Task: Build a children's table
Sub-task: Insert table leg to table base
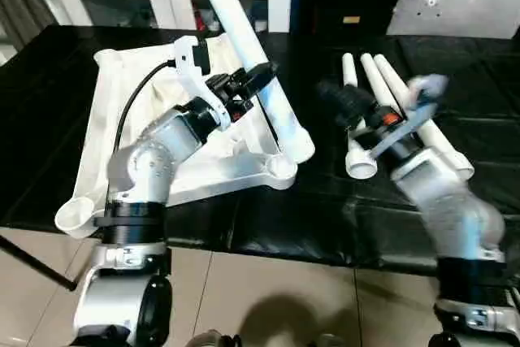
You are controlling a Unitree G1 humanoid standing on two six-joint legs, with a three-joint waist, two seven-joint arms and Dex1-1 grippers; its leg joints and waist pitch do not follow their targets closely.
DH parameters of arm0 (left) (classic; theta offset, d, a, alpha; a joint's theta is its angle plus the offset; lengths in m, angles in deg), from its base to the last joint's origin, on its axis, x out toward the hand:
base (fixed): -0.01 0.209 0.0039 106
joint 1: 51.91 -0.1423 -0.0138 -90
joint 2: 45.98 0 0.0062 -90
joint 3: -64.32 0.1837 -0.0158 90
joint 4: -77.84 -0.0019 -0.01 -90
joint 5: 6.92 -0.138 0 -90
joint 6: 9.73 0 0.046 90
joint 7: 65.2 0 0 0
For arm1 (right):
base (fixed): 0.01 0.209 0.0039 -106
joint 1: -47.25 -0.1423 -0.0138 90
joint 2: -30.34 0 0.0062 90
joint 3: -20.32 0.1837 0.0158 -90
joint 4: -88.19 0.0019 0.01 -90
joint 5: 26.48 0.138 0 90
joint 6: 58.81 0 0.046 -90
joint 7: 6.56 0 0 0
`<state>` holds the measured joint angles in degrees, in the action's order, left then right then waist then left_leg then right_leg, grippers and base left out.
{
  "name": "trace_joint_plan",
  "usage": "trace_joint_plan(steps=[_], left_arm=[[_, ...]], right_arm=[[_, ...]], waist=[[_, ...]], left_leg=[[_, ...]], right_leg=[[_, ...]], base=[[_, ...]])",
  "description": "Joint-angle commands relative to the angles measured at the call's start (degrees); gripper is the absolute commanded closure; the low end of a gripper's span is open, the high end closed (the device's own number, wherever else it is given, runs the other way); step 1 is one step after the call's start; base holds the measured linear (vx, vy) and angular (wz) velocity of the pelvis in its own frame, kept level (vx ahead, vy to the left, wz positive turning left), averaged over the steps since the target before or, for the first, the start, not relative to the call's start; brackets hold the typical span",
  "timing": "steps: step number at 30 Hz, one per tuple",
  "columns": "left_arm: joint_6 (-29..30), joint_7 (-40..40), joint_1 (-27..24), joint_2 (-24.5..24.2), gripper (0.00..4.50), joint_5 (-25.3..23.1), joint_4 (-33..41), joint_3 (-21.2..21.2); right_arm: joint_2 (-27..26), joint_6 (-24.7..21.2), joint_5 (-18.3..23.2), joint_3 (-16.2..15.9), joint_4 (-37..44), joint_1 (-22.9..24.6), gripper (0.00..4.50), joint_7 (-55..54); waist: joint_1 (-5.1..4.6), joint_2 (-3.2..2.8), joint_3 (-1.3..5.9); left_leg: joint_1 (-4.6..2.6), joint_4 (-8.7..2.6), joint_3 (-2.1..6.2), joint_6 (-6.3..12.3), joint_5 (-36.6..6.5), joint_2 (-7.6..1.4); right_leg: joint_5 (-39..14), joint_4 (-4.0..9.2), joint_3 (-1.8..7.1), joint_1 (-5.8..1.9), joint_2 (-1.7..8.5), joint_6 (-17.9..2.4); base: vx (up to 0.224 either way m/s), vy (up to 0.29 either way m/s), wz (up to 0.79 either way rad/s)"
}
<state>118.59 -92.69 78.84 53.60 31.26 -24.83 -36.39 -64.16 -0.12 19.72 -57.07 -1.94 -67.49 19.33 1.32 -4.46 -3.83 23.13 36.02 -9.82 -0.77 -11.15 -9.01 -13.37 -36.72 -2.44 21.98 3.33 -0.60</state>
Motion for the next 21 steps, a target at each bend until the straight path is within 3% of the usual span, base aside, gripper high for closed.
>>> trace_joint_plan(steps=[1, 10, 14, 18, 20, 21], left_arm=[[1.12, -0.92, 1.24, -0.92, 2.64, 0.96, 2.07, -0.56], [3.26, -5.12, 2.29, -2.47, 2.64, 3.00, 2.06, 0.20], [4.71, -9.40, 2.36, -3.52, 2.64, 4.96, 3.15, 0.93], [4.55, -10.48, 2.27, -4.19, 2.64, 4.39, 3.42, 1.73], [2.66, -13.07, 2.05, -6.05, 2.64, 1.73, 3.89, 4.42], [-0.18, -16.77, 1.70, -8.06, 2.64, -1.06, 4.87, 7.57]], right_arm=[[0.39, -1.56, 1.64, 0.62, 1.63, -0.56, 0.00, -0.69], [1.80, -5.76, 4.08, 1.20, 3.89, -0.70, 0.00, -0.44], [2.79, -6.75, 5.28, 0.60, 5.38, -0.33, 0.00, 1.37], [3.52, -7.01, 4.89, -0.22, 6.03, -0.11, 0.00, 2.50], [5.55, -6.79, 2.81, -2.58, 7.38, 0.20, 0.00, 5.31], [8.19, -5.84, -0.20, -5.46, 8.60, 0.40, 0.00, 8.46]], waist=[[0.30, 0.37, 4.59], [0.98, 0.34, 4.61], [1.00, 0.79, 4.47], [0.96, 0.64, 4.41], [1.02, 0.69, 4.44], [1.11, 0.80, 4.39]], left_leg=[[-1.37, -3.98, 1.45, 4.17, -3.30, -3.53], [-1.44, -4.03, 1.40, 3.65, -2.21, -3.52], [-1.30, -4.08, 1.29, 3.76, -1.78, -3.43], [-1.32, -4.09, 1.28, 4.12, -1.83, -3.44], [-1.32, -4.08, 1.32, 4.04, -1.91, -3.45], [-1.28, -4.18, 1.50, 4.12, -1.90, -3.51]], right_leg=[[0.76, 4.47, 2.46, -2.70, 4.67, -14.88], [1.85, 4.37, 2.44, -2.75, 4.68, -14.33], [1.78, 4.42, 2.46, -2.87, 4.73, -14.54], [1.81, 4.38, 2.45, -2.84, 4.72, -14.30], [1.19, 4.50, 2.43, -2.94, 4.75, -14.19], [0.47, 4.61, 2.38, -2.97, 4.68, -13.66]], base=[[0.000, 0.000, 0.00], [0.000, 0.000, 0.00], [0.000, 0.000, 0.00], [0.000, 0.000, 0.00], [0.000, 0.000, 0.00], [0.000, 0.000, 0.00]])
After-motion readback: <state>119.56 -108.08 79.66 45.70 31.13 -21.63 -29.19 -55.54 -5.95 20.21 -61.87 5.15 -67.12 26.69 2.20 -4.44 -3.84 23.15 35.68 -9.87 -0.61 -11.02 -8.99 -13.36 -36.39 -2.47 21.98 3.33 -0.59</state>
